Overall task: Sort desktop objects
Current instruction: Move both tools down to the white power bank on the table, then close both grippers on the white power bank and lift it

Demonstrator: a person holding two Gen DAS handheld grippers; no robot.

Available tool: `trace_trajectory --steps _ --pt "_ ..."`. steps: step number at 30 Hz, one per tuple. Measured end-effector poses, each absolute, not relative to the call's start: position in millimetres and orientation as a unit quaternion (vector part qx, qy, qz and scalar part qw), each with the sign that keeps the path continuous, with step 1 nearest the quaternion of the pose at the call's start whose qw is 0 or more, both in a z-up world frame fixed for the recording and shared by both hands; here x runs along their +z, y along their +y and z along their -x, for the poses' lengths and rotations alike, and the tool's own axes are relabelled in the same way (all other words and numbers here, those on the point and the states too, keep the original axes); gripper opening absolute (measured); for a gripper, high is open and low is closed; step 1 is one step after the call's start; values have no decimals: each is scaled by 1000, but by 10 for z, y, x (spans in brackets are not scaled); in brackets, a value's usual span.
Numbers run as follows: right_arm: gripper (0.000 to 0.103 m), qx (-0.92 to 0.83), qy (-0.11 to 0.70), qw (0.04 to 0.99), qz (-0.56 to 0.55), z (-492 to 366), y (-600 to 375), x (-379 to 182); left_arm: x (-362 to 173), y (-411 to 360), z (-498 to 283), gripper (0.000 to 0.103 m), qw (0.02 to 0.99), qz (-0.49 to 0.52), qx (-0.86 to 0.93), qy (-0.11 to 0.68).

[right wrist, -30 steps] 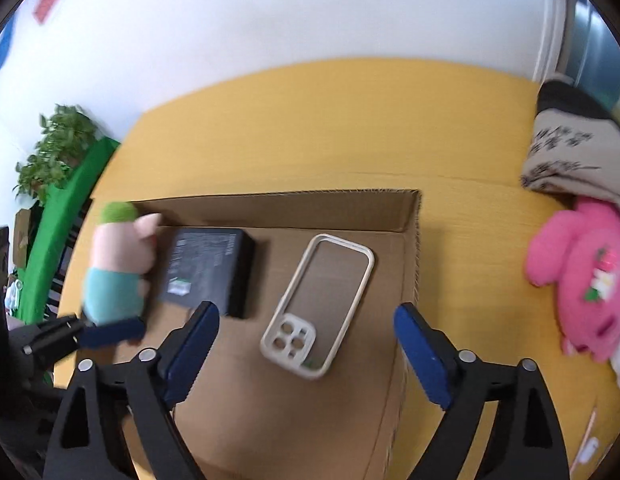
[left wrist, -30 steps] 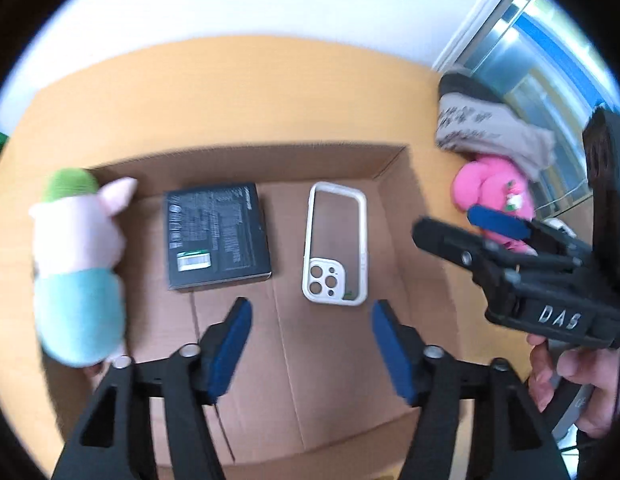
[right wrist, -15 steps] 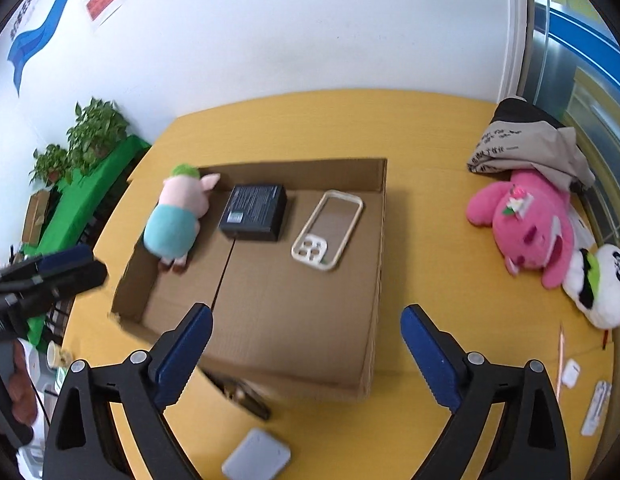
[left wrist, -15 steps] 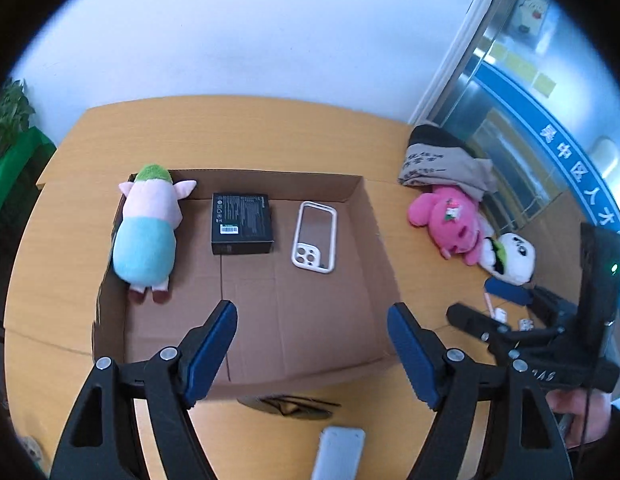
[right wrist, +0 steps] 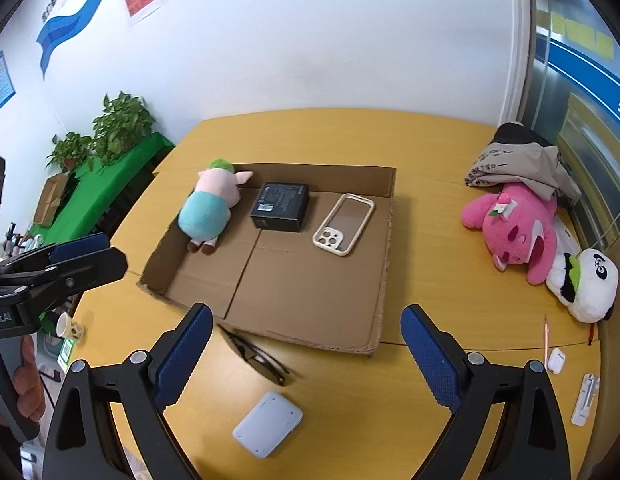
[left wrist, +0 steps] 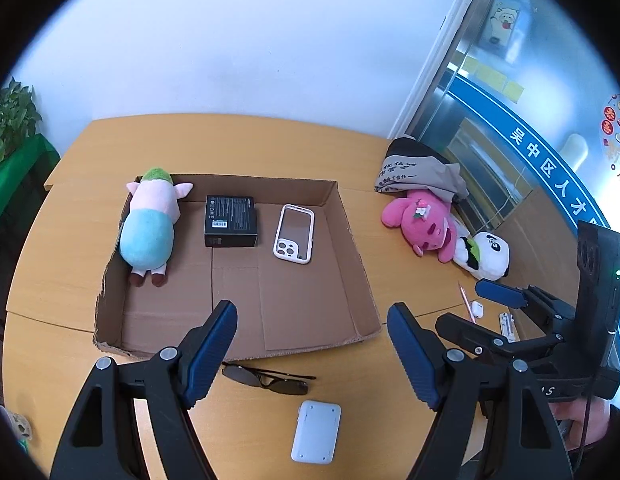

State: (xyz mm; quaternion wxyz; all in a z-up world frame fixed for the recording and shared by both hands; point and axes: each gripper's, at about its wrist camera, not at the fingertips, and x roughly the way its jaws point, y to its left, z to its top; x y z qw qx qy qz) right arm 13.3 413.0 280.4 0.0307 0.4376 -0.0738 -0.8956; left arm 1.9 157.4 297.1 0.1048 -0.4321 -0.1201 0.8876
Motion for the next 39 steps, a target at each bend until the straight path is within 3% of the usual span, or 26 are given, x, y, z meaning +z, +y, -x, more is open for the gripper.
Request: trace_trajectory --steps 7,12,22,32,34,36,39 --pt "97 -884 -89 40 -457 -255 4039 2566 2665 1516 -167 78 124 465 866 -138" --pt "97 -853 -114 60 -506 -403 3975 1982 2183 1507 -251 78 141 519 831 -143" --pt "97 -722 -299 81 -619 -745 3725 488 1108 1549 -245 77 205 625 727 -198" --pt "96 -735 -240 79 -629 -569 3350 216 312 1737 -107 76 238 685 650 -224" --pt "88 -731 -241 65 -635 -535 3360 127 196 1779 -132 69 241 697 638 -223" --pt "81 -734 -239 59 -633 -528 3374 105 127 1834 -173 55 253 701 628 -225" --pt "65 -740 -223 54 -632 -509 3368 115 149 1874 -195 54 254 695 639 -212"
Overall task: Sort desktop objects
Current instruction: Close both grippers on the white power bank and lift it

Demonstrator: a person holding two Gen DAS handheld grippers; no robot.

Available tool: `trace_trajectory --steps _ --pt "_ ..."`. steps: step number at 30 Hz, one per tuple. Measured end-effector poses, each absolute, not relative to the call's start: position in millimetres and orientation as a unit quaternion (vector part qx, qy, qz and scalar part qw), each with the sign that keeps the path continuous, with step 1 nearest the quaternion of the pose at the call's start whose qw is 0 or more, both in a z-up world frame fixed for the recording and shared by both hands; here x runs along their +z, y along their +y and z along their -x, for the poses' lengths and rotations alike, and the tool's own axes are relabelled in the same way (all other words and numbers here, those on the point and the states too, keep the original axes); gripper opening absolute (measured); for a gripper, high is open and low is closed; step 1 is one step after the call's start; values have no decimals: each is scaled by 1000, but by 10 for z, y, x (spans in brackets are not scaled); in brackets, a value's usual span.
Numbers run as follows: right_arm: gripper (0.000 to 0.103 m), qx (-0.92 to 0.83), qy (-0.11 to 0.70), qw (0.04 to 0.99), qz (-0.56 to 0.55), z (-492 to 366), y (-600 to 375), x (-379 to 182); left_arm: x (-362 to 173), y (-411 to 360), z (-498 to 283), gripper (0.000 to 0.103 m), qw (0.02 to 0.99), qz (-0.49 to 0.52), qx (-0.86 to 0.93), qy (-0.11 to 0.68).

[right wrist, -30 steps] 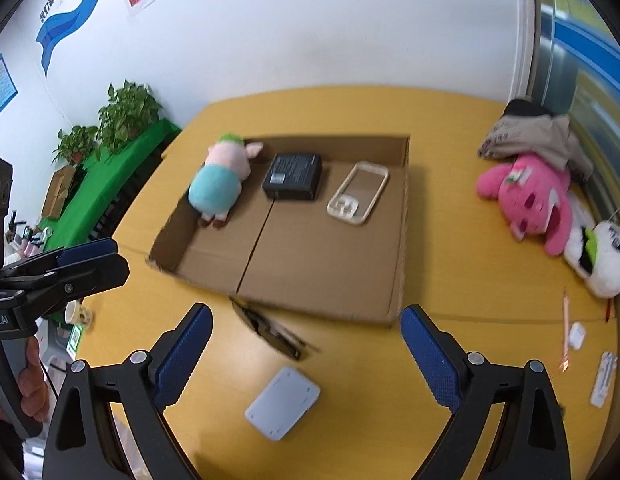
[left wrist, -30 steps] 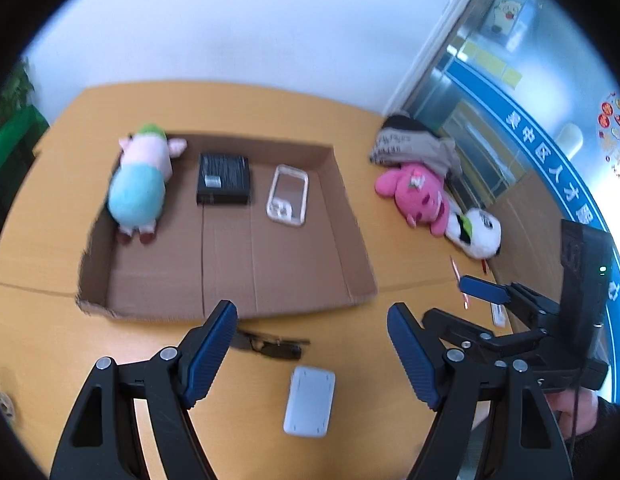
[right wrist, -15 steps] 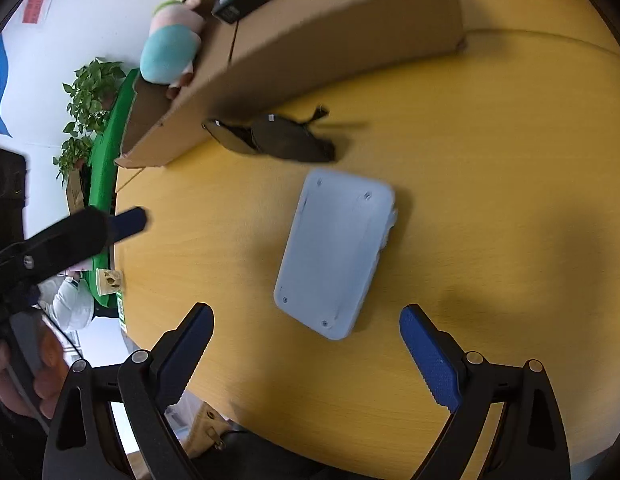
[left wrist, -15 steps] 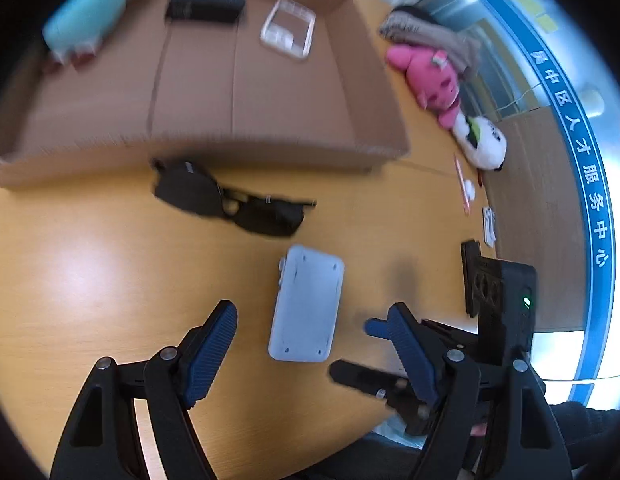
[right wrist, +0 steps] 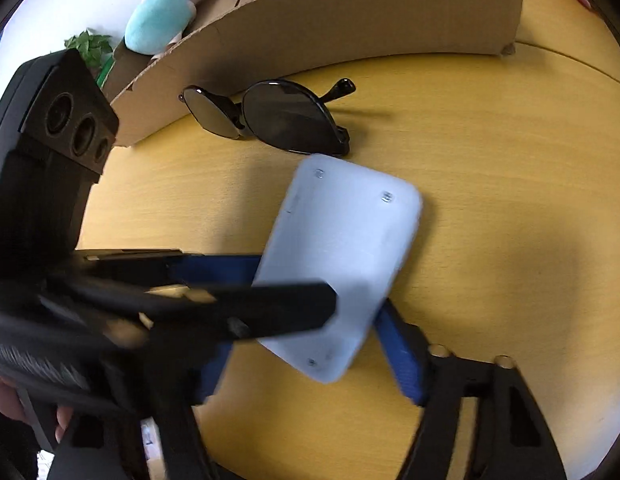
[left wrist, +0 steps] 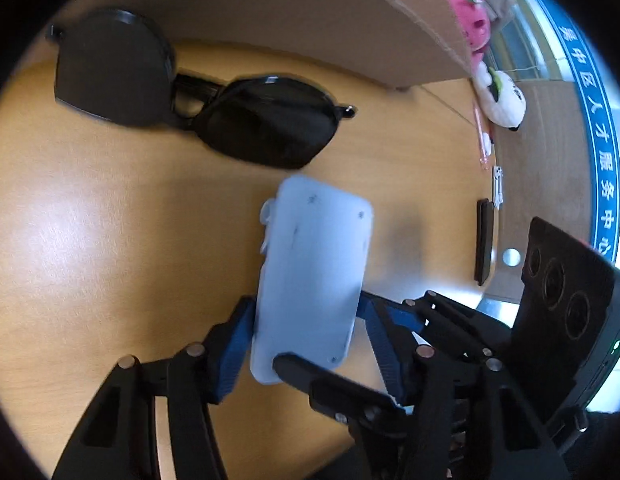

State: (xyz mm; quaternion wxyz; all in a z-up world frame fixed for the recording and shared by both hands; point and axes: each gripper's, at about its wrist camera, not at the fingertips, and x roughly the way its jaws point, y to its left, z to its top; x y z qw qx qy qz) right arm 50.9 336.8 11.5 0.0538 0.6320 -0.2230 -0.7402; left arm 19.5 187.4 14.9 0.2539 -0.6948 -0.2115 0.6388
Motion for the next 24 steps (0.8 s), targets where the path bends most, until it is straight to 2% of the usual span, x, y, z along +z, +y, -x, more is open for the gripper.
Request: trace_trajectory --steps 1,4,9,15,24 --pt "60 -741 -222 50 -631 -507 3383 116 147 1867 -199 54 254 694 639 -212" --pt "57 -740 -233 49 -629 -514 3439 109 114 1805 -203 47 238 695 641 -224" --pt "43 -748 -215 59 -625 -546 3392 215 154 1723 -241 48 217 687 657 -221" --pt "39 -766 -225 81 -597 -606 3403 497 445 1655 -268 48 210 661 685 -224" --pt "36 -812 -218 107 -530 -496 3292 1242 1312 1538 -143 48 188 597 751 -210"
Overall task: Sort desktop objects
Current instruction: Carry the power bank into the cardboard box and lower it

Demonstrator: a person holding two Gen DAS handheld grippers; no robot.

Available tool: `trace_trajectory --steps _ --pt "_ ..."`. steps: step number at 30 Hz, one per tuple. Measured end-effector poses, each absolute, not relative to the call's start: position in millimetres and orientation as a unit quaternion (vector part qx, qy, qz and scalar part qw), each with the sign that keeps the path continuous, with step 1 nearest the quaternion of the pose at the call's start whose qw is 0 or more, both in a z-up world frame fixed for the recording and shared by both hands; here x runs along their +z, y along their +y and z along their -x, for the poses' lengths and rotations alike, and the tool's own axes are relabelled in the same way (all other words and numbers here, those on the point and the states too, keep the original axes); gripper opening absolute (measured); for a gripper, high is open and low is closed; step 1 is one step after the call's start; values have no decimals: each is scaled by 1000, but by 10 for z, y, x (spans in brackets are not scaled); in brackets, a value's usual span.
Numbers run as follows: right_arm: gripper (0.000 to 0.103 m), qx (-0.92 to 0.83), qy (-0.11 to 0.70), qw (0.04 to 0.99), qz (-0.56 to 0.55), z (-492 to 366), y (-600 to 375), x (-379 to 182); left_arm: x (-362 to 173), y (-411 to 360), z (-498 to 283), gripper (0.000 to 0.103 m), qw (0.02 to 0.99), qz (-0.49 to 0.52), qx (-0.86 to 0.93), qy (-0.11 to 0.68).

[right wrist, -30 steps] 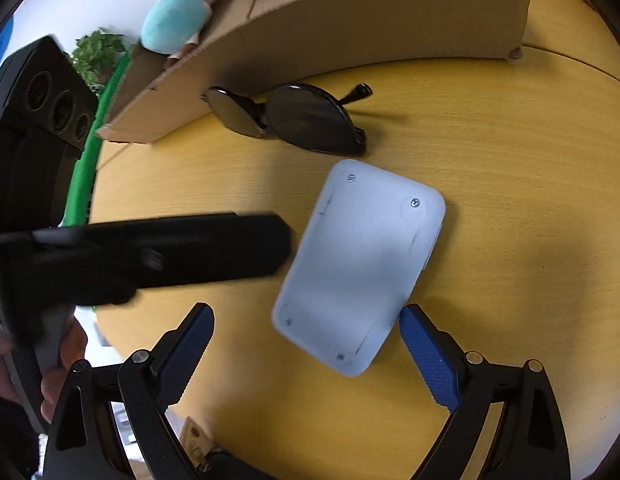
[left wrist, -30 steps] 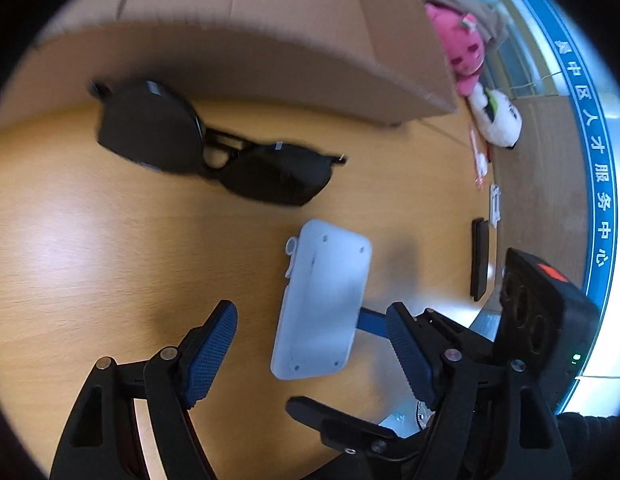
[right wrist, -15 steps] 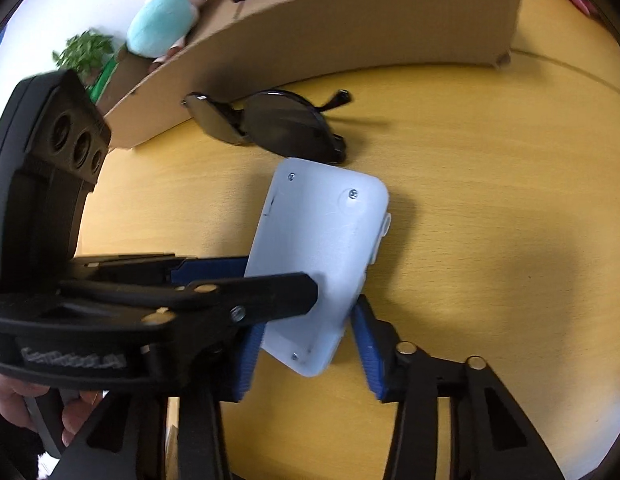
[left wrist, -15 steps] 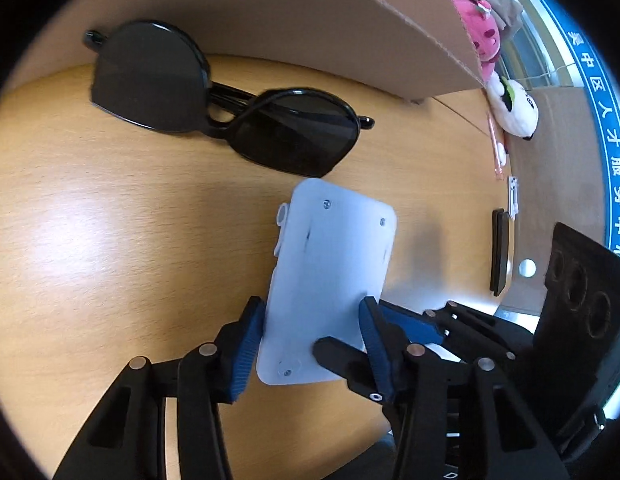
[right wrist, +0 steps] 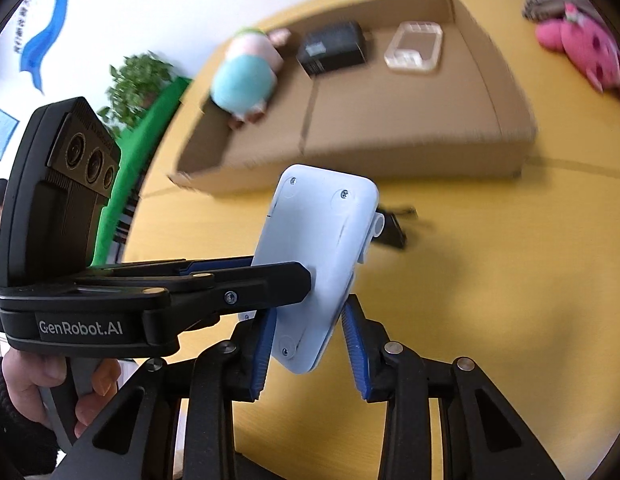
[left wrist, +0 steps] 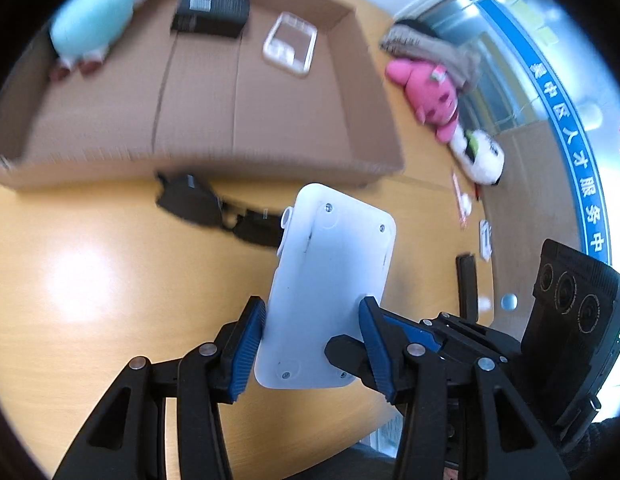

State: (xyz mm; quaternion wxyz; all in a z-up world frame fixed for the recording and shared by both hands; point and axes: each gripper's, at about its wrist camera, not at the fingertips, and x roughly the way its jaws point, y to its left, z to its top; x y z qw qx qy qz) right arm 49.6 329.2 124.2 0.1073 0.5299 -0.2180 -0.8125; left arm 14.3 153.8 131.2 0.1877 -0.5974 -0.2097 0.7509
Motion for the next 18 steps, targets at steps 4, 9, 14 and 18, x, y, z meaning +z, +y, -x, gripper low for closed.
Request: trace_trajectory --steps 4,9,14,18 --pt "36 -838 -206 120 -492 -279 3245 1615 1773 1470 -23 48 179 560 786 -192" --pt "36 -869 -174 145 -441 -64 3160 2168 2450 1382 33 48 170 498 835 -161" --pt "35 -897 -142 167 -384 -20 3077 2830 3069 1313 21 48 157 441 873 -140" --pt "35 -907 -130 173 -362 33 3034 3158 3310 1259 38 48 156 415 886 -132"
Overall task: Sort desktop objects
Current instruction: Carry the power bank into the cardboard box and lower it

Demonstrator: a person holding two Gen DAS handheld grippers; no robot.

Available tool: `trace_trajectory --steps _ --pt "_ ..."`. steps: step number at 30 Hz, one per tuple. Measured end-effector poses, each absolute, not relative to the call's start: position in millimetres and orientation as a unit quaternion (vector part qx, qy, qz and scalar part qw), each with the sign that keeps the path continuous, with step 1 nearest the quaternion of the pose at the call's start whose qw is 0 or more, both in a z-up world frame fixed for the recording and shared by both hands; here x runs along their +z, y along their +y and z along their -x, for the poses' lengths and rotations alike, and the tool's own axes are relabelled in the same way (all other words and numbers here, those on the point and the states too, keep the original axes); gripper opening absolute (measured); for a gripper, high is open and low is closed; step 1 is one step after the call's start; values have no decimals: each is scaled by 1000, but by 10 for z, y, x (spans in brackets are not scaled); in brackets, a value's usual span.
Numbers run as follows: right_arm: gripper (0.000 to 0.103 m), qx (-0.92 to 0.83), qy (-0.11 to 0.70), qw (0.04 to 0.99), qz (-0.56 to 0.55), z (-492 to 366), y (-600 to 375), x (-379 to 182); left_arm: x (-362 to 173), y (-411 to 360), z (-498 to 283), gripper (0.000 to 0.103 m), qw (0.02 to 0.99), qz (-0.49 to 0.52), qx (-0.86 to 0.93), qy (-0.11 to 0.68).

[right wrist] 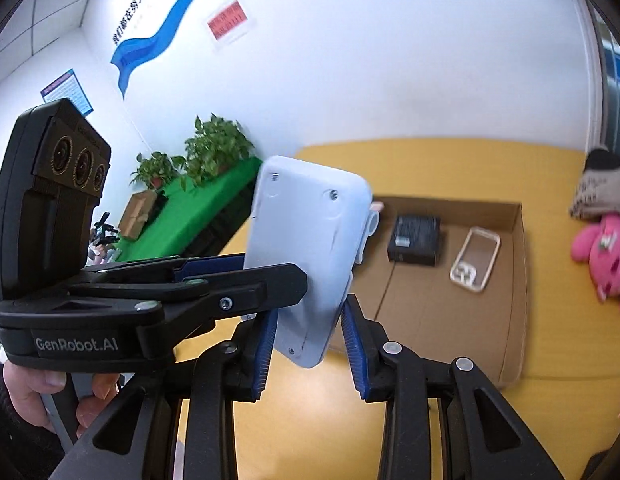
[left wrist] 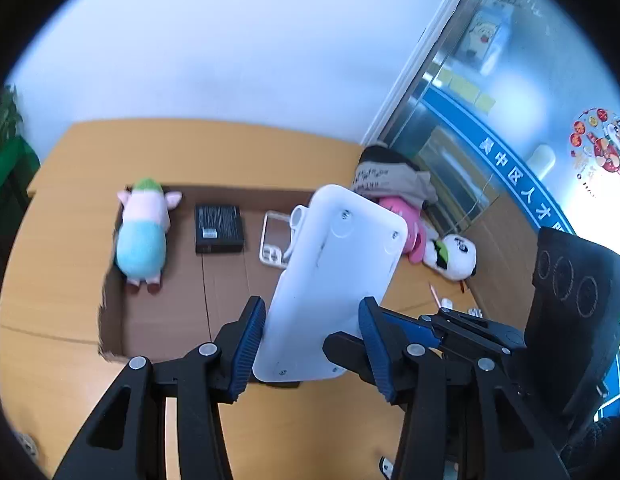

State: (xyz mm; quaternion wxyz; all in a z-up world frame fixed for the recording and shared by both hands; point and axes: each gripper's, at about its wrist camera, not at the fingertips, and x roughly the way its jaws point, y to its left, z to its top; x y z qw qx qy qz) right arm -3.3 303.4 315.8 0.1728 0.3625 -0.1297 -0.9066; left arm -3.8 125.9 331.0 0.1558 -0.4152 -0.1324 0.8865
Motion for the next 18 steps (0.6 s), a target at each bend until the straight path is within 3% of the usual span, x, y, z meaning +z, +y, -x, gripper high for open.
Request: trace_trajectory --steps 9,18 --pt "35 -904 -127 174 -370 278 2914 3278 3230 975 244 48 160 416 882 -154" --pt "35 -884 -131 174 -414 833 2714 2954 2815 537 615 48 159 449 859 -189"
